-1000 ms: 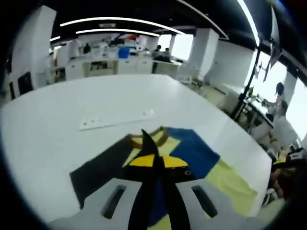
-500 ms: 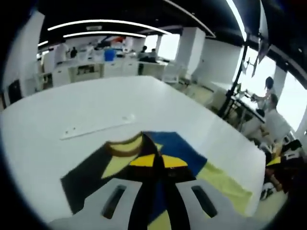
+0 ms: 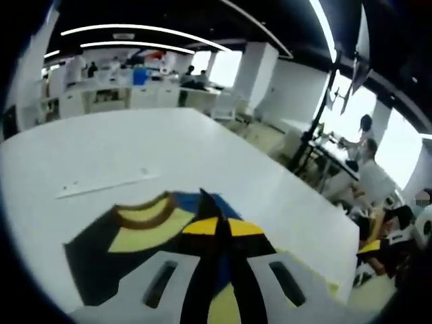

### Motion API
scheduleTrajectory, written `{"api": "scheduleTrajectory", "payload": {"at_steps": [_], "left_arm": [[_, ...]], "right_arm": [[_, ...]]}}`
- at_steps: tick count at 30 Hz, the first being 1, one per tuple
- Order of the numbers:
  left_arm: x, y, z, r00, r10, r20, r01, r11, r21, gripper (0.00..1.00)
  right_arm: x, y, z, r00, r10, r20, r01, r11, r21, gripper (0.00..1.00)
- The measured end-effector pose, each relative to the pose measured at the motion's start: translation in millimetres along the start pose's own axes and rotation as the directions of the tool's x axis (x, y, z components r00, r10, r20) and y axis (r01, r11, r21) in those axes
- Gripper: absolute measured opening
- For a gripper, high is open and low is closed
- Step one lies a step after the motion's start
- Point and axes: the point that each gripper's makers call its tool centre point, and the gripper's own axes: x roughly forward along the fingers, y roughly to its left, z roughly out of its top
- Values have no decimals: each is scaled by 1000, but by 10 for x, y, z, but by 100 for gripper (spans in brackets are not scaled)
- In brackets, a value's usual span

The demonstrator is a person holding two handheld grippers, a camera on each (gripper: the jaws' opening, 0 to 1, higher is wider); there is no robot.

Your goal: Fold the garment on the visible template until the final outline fits inside the template.

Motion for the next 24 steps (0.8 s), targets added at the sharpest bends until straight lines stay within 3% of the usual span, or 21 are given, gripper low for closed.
{"api": "scheduleTrajectory", "payload": {"at_steps": [8,13,24], "left_arm": [[91,-148,-17,999,-32,-4,32,999,11,1],[132,-331,-19,996,-88,4,88,996,28,1],[225,-610,-255,979,-199,-33,200,979,33,1]], "right_arm": [[-14,-43,-16,1000,-10,-1,10,1000,5,99],[-38,-55,-57,1000,-18,-6,18,1000,11,99],[-48,-51,-134,1000,-18,-23,18,1000,22,99]]}}
